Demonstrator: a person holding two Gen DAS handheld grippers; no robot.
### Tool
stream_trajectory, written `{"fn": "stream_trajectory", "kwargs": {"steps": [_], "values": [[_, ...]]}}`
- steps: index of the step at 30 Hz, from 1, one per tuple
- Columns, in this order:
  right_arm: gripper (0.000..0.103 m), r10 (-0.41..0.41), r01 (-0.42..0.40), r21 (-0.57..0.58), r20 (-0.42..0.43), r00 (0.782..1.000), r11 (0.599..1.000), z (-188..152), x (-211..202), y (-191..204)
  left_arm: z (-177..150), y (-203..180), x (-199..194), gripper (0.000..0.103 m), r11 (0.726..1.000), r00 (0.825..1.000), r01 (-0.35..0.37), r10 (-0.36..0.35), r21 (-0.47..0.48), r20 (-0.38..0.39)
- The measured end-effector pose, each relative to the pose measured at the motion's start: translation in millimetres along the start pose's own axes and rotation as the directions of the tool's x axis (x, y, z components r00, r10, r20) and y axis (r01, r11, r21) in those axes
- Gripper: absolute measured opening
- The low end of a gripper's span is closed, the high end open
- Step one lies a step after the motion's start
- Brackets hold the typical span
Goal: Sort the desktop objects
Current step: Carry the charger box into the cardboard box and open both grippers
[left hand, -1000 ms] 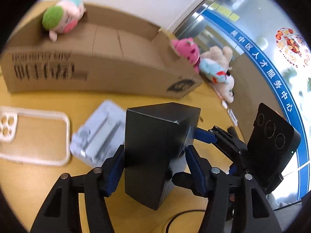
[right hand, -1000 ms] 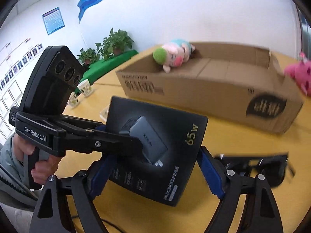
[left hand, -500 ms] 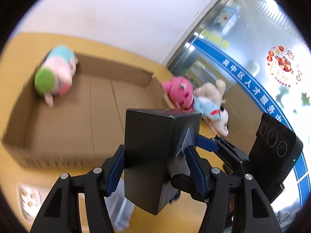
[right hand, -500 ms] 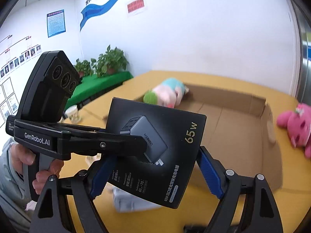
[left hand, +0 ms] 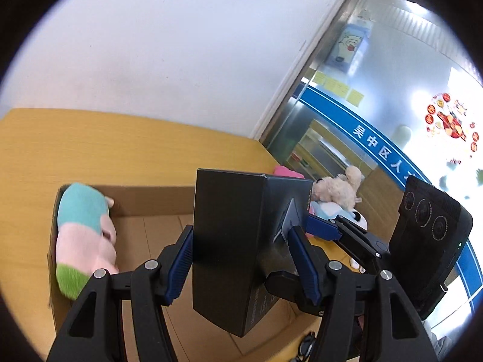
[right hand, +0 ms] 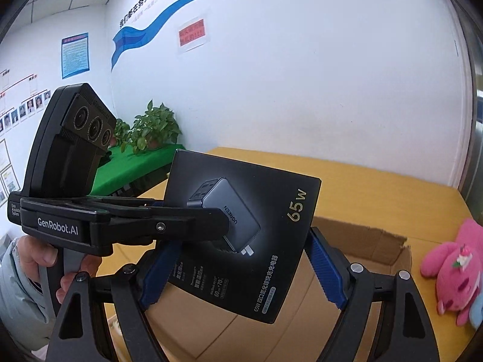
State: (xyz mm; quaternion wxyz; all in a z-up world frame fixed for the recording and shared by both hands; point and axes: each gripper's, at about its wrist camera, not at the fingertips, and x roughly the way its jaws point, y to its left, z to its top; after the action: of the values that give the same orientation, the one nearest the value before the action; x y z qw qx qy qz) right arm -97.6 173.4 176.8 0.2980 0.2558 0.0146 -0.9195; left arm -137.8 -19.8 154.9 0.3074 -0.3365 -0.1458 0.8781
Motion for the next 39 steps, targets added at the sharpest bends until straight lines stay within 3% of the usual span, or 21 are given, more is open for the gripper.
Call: {"fn": "stream_trajectory", "kwargs": {"steps": [6, 14, 19, 24, 30, 36, 39], "values": [[0.082, 0.033, -0.027, 0.061, -0.098, 0.995, 0.998, 19, 66, -46, 29, 51, 58, 0.061, 0.997, 0.995, -0.044, 0.037, -0.067, -0.091], [0.081, 0.101, -0.035, 0.244, -0.264, 0.959, 0.969, -19, 169, -111, 14, 128, 151, 0.061, 0.966, 0.959, -0.123, 0.057, -0.227, -0.278], [0.079, 0.142, -0.020, 0.338, -0.340, 0.930, 0.941, -49, 208, -139, 0, 147, 189, 0.061, 0.948, 0.926, -0.203, 0.104, -0.246, -0.363], [0.079, 0.173, -0.024, 0.399, -0.343, 0.923, 0.916, -61, 218, -150, 2, 142, 195, 0.063, 0.939, 0.910, -0.258, 0.158, -0.226, -0.382], [0.083, 0.134, 0.011, 0.364, -0.372, 0.918, 0.931, -59, 214, -137, 9, 127, 178, 0.062, 0.939, 0.906, -0.318, 0.260, -0.131, -0.334], [0.092, 0.093, 0.014, 0.322, -0.314, 0.945, 0.947, -41, 168, -117, 21, 86, 97, 0.062, 0.939, 0.933, -0.343, 0.336, -0.037, -0.126], [0.103, 0.025, 0.048, 0.264, -0.266, 0.964, 0.963, -32, 123, -90, 16, 55, 55, 0.064, 0.932, 0.932, -0.363, 0.363, 0.009, -0.005]]}}
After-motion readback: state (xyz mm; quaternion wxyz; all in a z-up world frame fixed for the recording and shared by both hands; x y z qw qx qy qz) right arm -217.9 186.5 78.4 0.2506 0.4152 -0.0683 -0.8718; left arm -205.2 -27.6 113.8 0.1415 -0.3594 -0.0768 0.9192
